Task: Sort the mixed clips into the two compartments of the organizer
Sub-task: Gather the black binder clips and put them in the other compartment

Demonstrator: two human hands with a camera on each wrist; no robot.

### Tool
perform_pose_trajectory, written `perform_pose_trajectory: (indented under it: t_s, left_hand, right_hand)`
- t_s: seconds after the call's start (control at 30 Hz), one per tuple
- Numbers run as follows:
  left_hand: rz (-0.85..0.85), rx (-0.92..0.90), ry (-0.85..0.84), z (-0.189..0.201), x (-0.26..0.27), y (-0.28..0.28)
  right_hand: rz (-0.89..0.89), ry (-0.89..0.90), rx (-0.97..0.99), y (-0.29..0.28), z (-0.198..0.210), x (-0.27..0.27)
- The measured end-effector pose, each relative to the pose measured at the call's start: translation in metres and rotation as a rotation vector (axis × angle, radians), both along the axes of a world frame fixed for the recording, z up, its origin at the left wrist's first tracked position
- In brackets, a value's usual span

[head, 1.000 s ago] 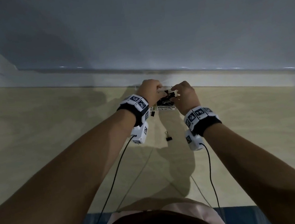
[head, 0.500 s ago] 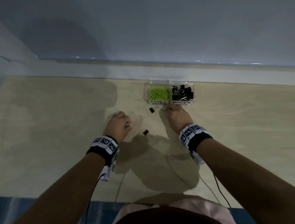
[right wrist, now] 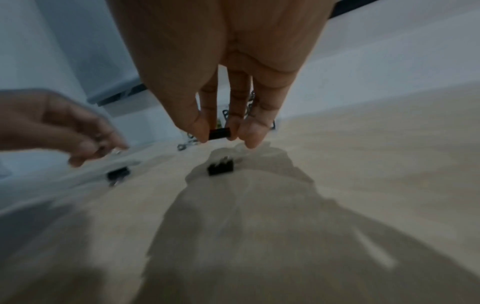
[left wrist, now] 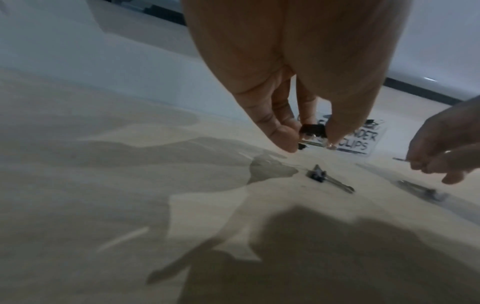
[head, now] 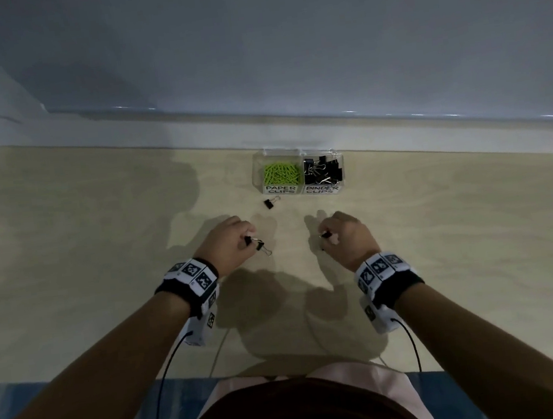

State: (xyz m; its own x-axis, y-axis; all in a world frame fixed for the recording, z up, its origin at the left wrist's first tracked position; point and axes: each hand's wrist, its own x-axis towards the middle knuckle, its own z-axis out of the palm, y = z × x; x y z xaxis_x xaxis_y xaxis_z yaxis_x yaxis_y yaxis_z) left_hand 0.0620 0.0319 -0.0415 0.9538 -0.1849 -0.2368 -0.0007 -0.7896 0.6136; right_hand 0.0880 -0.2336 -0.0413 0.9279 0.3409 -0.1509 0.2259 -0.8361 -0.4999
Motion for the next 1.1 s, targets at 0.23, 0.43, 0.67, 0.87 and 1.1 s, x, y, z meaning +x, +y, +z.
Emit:
perform_pose_trajectory:
  t_s: [0.23, 0.43, 0.67, 0.87, 1.1]
  left_hand:
    - [-0.215, 0.150, 0.019, -0.005, -0.005, -0.019]
    - [-0.256, 0.147, 0.035, -0.005, -0.004, -0.014]
    - [-0.219, 0.107, 0.103, 0.009, 0.002, -0.017]
    - [-0.081, -0.094, -0.061, 0.055, 0.076, -0.072]
    - [-0.056, -0.016, -0.043, 0.051, 0.132, -0.115]
  right_hand:
    - [0.010, -0.046, -0.137, 0.012, -0.017, -0.033]
    - [-0.103, 0.014, -0.047, 0.010, -0.019, -0.035]
    - [-0.155, 0.133, 0.002, 0.001, -0.015, -0.030]
    - [-0.081, 0.172, 0.038, 0.000, -0.011, -0.027]
    - [-0.088, 0.009, 0.159, -0.012, 0.002, -0.016]
